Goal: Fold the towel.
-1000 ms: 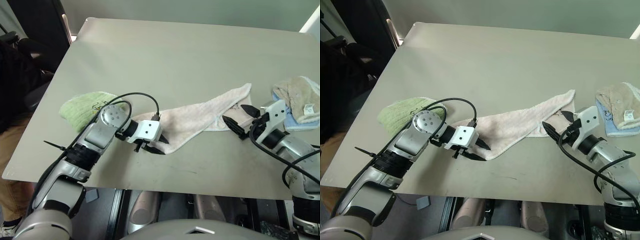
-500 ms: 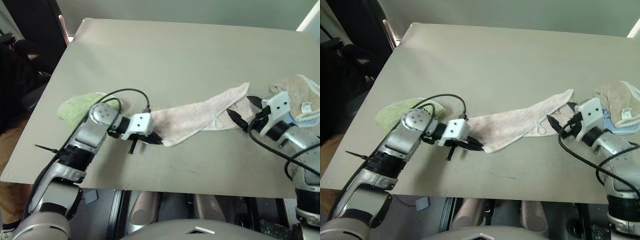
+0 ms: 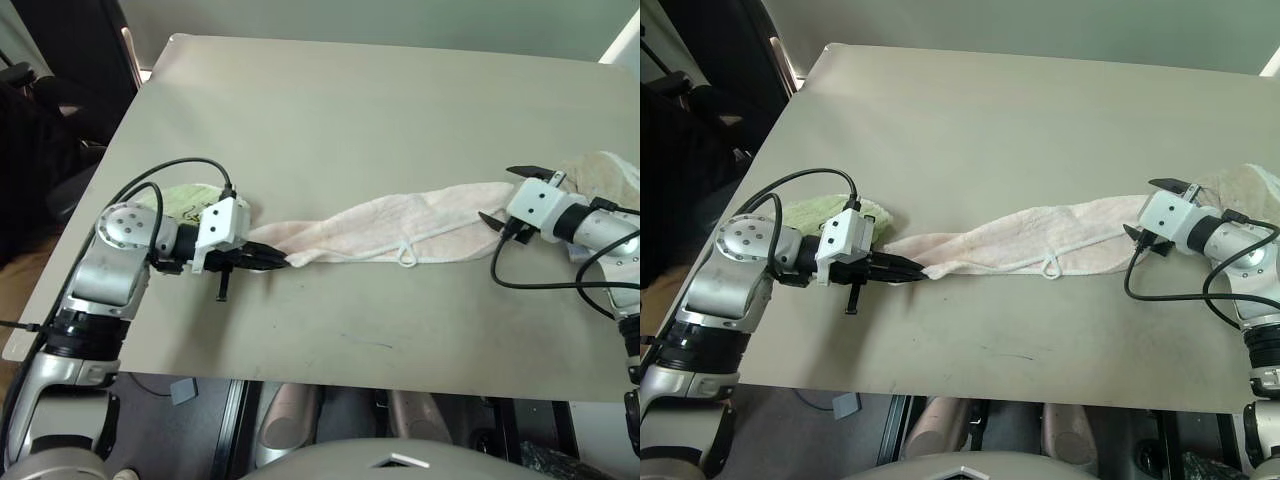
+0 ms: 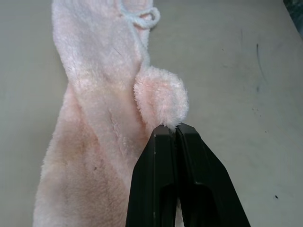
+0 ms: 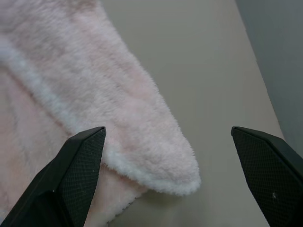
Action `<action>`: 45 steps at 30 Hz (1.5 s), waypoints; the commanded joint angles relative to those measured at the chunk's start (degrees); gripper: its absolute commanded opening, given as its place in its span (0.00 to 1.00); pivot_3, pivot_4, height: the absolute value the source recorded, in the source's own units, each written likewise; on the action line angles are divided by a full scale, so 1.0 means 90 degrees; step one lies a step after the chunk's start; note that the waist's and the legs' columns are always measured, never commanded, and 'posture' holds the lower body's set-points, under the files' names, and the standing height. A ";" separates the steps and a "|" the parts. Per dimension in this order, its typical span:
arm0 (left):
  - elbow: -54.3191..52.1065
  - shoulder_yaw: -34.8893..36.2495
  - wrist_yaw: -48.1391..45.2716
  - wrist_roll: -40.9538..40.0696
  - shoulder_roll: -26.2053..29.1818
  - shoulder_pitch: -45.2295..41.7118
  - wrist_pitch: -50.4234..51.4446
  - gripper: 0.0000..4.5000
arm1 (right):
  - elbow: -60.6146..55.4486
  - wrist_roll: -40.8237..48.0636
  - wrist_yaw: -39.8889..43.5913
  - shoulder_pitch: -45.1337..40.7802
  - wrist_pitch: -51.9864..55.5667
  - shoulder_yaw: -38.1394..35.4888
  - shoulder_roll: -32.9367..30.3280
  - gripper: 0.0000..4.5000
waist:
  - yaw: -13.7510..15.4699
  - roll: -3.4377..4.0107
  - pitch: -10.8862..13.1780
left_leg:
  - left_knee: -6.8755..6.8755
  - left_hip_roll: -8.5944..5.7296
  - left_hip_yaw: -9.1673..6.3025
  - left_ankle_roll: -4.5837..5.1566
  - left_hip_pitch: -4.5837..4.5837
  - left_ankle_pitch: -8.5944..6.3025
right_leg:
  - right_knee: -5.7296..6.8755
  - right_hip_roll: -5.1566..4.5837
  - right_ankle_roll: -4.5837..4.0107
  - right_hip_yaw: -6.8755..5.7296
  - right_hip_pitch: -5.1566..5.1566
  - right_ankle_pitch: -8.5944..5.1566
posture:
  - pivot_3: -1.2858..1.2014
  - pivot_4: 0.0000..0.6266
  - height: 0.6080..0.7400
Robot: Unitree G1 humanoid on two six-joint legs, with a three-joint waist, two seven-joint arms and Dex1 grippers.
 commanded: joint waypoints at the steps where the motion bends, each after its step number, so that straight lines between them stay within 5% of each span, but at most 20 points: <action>1: -0.0355 0.0124 0.0138 -0.0092 0.0037 0.0119 0.0086 0.00 | 0.0383 -0.0461 -0.0045 -0.0289 -0.0850 0.0065 -0.0359 1.00 | -0.0005 0.0000 0.0000 | 0.0000 0.0001 0.0000 -0.0004 0.0001 -0.0002 | 0.0000 0.0000 -0.0004 0.0000 0.0000 0.0000 | 0.52 0.24 0.99; 15: -0.0373 0.0032 0.0175 -0.0054 -0.0035 0.0095 0.0089 0.00 | 0.2133 -0.2720 -0.1917 -0.1389 -0.2454 0.0978 -0.0419 1.00 | -0.0022 0.0000 0.0000 | 0.0000 0.0010 0.0005 -0.0008 0.0007 -0.0007 | 0.0002 -0.0001 -0.0019 -0.0008 -0.0001 0.0017 | 0.52 0.24 0.99; 20: -0.0326 0.0032 0.0184 -0.0026 -0.0048 0.0062 0.0076 0.00 | 0.2539 -0.2965 -0.2307 -0.1577 -0.2759 0.1173 -0.0379 0.72 | -0.0017 0.0001 0.0000 | 0.0000 0.0011 0.0005 -0.0009 0.0007 -0.0009 | 0.0002 -0.0003 -0.0018 -0.0011 -0.0001 0.0020 | 0.52 0.24 0.99; 29: -0.0224 0.0169 0.0317 -0.0078 -0.0067 0.0050 0.0056 0.00 | 0.2436 -0.2782 -0.2303 -0.1461 -0.2830 0.1059 -0.0535 0.01 | -0.0019 0.0001 0.0001 | 0.0000 0.0012 0.0006 -0.0011 0.0006 -0.0011 | 0.0001 -0.0003 -0.0024 -0.0012 -0.0001 0.0018 | 0.52 0.24 0.99; 33: -0.0047 0.0455 0.0620 -0.0249 -0.0216 -0.0164 0.0136 0.00 | 0.2309 -0.2860 -0.2542 -0.1438 -0.2742 0.0960 -0.0671 0.01 | -0.0008 0.0001 0.0001 | 0.0000 0.0012 0.0006 -0.0011 0.0006 -0.0011 | 0.0001 -0.0003 -0.0025 -0.0013 -0.0001 0.0017 | 0.52 0.24 0.99; 39: 0.1142 0.1409 0.2576 -0.0438 -0.1165 -0.1663 0.0338 0.00 | 0.2346 -0.1690 -0.2049 -0.1878 -0.1972 0.0234 -0.0625 0.01 | 0.0017 0.0003 0.0004 | 0.0003 0.0013 0.0023 -0.0011 0.0004 0.0002 | 0.0000 -0.0012 -0.0027 -0.0013 0.0003 0.0035 | 0.52 0.24 0.99; 45: 0.2672 0.1932 0.3987 -0.0179 -0.1486 -0.3073 0.0101 0.00 | 0.2526 -0.0977 -0.1526 -0.2502 -0.1497 -0.0236 -0.0771 0.01 | 0.0006 0.0003 0.0004 | -0.0002 0.0017 0.0037 0.0016 0.0008 0.0013 | -0.0004 -0.0013 0.0024 -0.0014 0.0001 0.0066 | 0.52 0.24 0.99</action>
